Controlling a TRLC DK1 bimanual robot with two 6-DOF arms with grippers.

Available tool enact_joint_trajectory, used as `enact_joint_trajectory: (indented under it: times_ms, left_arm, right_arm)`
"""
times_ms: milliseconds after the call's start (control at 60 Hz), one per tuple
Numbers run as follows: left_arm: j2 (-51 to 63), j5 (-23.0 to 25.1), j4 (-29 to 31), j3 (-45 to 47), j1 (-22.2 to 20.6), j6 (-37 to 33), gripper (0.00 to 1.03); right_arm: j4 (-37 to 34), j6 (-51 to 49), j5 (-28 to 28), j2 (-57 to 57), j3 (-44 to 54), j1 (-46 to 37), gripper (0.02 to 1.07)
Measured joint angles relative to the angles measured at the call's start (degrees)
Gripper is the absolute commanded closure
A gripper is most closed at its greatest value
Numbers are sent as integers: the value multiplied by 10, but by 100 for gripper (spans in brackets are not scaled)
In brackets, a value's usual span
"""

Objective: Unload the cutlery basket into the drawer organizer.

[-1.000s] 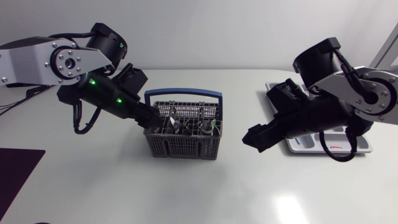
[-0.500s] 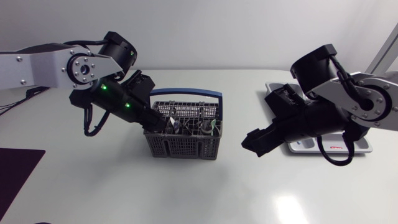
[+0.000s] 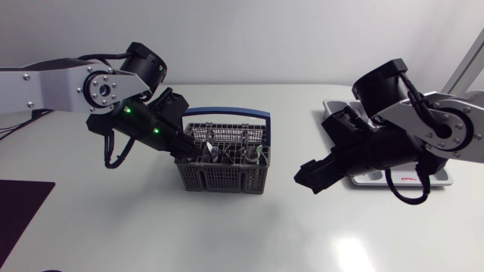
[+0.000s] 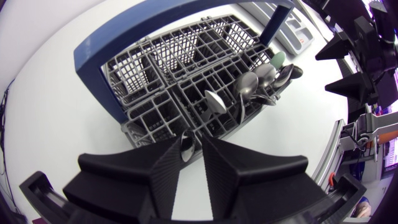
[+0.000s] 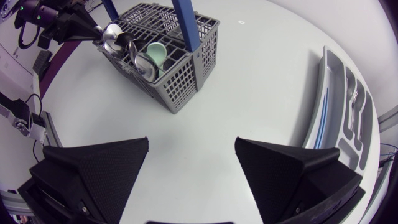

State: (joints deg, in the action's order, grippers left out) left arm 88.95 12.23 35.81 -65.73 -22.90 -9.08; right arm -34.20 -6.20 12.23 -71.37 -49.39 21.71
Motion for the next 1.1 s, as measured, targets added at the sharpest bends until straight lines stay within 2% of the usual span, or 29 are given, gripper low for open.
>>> enact_joint_trajectory:
  times_ms: [183,600,1100]
  left_arm:
    - [0,16,-10,12,2,0,98]
    - [0,70,-12,13,23,0,98]
    - [-26,99,-12,21,46,0,99]
  right_arm:
    - [1,0,0,0,7,1,7]
    - [1,0,0,0,8,4,7]
    - [1,2,0,0,8,15,7]
